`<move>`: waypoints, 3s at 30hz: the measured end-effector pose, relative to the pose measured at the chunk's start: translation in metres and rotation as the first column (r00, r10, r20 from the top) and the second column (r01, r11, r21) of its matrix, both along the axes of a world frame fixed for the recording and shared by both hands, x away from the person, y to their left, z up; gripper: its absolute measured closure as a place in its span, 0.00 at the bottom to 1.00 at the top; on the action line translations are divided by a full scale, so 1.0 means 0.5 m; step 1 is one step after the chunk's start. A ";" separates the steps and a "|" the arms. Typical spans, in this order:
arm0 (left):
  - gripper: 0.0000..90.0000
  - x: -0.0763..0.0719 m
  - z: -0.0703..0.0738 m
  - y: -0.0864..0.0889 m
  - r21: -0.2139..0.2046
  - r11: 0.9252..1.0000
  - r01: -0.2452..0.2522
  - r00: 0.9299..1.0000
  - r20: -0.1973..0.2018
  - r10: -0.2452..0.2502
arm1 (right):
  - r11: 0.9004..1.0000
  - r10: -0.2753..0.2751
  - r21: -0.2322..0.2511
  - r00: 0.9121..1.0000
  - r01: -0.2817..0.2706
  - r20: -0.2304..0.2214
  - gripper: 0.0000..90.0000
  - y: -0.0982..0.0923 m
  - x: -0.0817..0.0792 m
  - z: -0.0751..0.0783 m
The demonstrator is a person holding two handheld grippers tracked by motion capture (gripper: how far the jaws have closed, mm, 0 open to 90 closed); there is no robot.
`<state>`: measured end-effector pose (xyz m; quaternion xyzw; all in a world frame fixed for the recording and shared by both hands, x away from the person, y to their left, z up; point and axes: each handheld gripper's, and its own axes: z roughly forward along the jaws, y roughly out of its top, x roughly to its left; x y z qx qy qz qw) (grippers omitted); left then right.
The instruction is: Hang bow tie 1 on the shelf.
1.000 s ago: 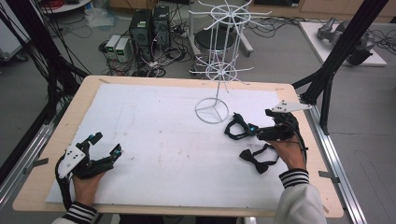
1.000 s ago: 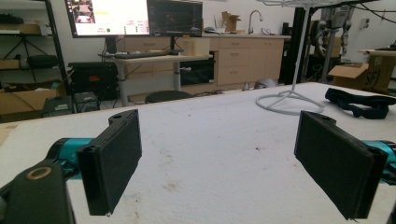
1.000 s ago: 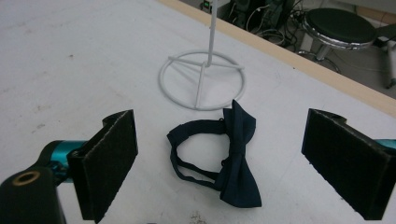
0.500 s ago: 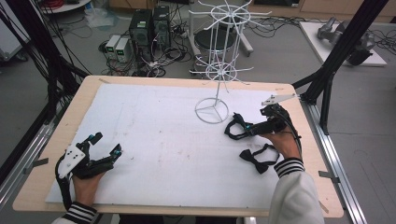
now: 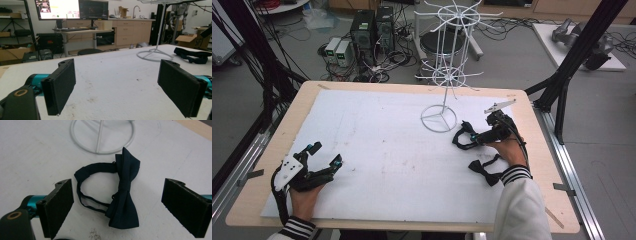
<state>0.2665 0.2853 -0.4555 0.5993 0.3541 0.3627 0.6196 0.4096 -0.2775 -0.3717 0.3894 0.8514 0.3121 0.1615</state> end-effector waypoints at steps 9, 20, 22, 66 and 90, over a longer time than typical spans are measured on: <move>0.17 0.000 0.000 0.000 -0.001 1.000 0.000 1.000 0.000 0.000 | 0.999 -0.001 -0.033 0.999 0.000 -0.034 0.11 0.010 0.024 -0.002; 0.17 0.000 0.000 0.000 -0.004 1.000 0.000 1.000 0.000 0.000 | 0.996 -0.012 -0.089 0.999 0.008 -0.042 0.11 0.026 0.046 -0.027; 0.17 0.000 0.000 0.000 -0.002 1.000 0.002 1.000 0.000 -0.002 | 0.995 -0.014 -0.096 0.999 0.010 -0.040 0.11 0.027 0.050 -0.032; 0.17 -0.001 0.000 0.001 -0.005 1.000 0.002 1.000 -0.001 -0.002 | 0.973 -0.068 -0.229 0.988 0.036 -0.135 0.67 0.060 0.079 -0.090; 0.17 0.000 0.000 0.001 -0.006 1.000 0.000 1.000 0.000 0.000 | 0.983 -0.060 -0.181 0.994 0.042 -0.094 0.82 0.052 0.065 -0.061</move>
